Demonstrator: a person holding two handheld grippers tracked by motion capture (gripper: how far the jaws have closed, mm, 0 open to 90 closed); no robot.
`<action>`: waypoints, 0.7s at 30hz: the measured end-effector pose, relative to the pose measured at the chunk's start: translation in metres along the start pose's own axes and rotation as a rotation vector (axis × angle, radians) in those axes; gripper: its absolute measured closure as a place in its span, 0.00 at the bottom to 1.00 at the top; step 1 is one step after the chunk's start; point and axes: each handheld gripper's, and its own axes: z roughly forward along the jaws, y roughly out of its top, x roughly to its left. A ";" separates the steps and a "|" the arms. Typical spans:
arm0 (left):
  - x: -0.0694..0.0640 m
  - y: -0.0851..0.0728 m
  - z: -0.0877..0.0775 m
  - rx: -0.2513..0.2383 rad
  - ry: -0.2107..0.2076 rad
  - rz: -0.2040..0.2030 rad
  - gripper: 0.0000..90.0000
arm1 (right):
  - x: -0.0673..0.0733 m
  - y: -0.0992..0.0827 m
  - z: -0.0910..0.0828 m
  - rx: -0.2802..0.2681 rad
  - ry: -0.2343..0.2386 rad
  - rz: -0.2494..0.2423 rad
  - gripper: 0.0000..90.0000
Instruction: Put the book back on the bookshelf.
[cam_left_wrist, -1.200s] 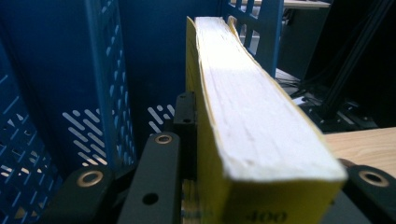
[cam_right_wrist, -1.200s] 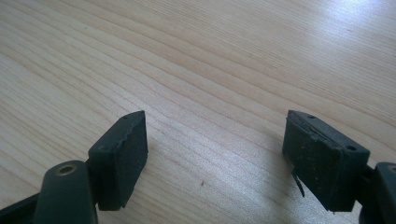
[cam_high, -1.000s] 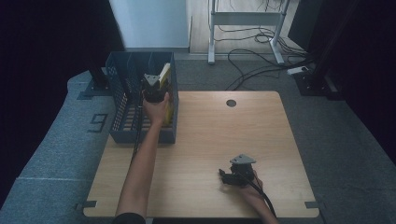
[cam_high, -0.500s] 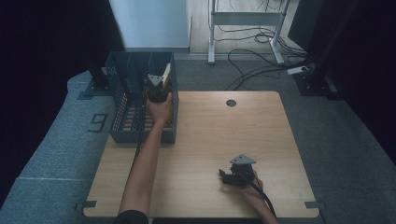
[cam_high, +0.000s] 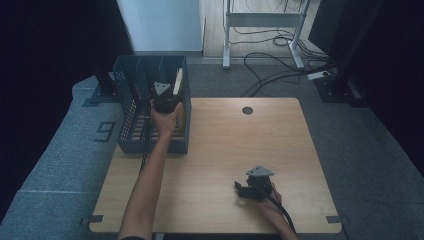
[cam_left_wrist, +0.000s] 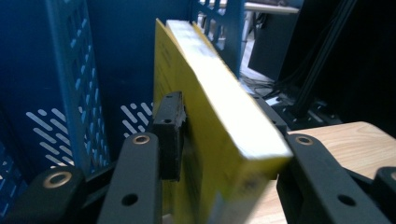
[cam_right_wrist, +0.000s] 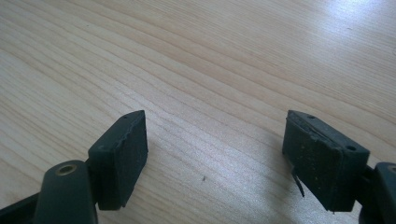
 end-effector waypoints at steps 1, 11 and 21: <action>0.000 0.000 -0.002 0.000 -0.006 0.002 0.68 | 0.000 0.000 0.000 0.000 0.000 0.000 0.24; 0.001 -0.006 -0.014 0.010 -0.079 -0.022 0.65 | 0.000 0.000 0.000 0.000 0.001 0.000 0.24; 0.000 -0.003 -0.020 0.017 -0.100 -0.011 0.59 | 0.000 0.000 0.000 0.001 0.002 -0.001 0.24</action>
